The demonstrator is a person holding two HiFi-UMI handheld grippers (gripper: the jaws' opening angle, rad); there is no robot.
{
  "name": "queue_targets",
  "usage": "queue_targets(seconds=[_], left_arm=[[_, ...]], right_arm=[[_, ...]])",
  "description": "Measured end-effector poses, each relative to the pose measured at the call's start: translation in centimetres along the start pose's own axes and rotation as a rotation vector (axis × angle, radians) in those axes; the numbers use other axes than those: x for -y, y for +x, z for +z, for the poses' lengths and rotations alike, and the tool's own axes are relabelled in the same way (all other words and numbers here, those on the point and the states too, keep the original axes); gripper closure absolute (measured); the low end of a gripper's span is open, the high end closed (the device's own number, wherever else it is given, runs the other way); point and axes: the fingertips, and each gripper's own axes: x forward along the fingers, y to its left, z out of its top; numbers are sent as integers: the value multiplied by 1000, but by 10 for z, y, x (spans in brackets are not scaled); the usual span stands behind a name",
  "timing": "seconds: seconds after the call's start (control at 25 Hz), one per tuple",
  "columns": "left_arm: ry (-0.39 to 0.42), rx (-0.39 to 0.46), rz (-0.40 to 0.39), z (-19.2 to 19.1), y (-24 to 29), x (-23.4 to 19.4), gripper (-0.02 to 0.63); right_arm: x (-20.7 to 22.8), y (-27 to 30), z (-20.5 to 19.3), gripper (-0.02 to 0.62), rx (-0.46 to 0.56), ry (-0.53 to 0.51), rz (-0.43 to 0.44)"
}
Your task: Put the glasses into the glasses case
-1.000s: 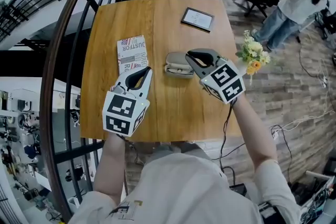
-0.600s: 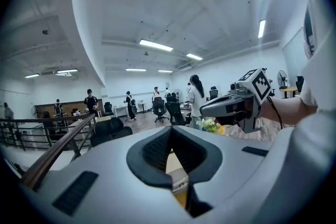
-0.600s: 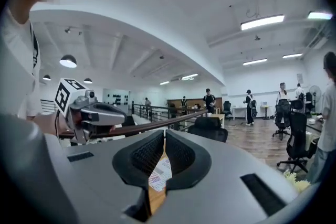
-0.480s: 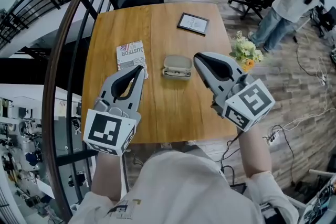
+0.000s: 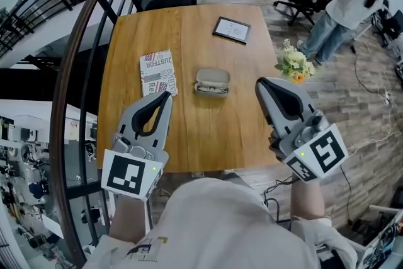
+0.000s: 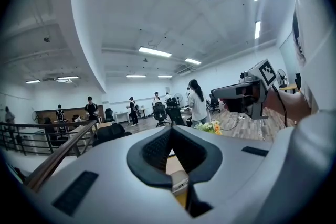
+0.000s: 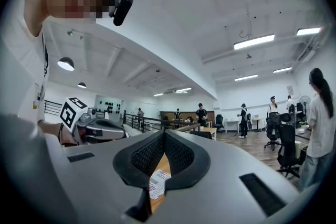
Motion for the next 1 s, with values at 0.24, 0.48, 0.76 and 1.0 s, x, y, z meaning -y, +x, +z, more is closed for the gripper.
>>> queue_targets(seconds=[0.24, 0.48, 0.76, 1.0], left_arm=[[-26, -6, -7, -12, -6, 10, 589], [-44, -51, -26, -30, -8, 20, 589], [-37, -69, -20, -35, -6, 22, 589], [-43, -50, 0, -34, -4, 20, 589]], right_arm=[[-17, -11, -15, 569, -40, -7, 4], [-24, -17, -38, 569, -96, 11, -11], [-22, -15, -53, 569, -134, 9, -7], [-10, -16, -61, 569, -157, 1, -26]])
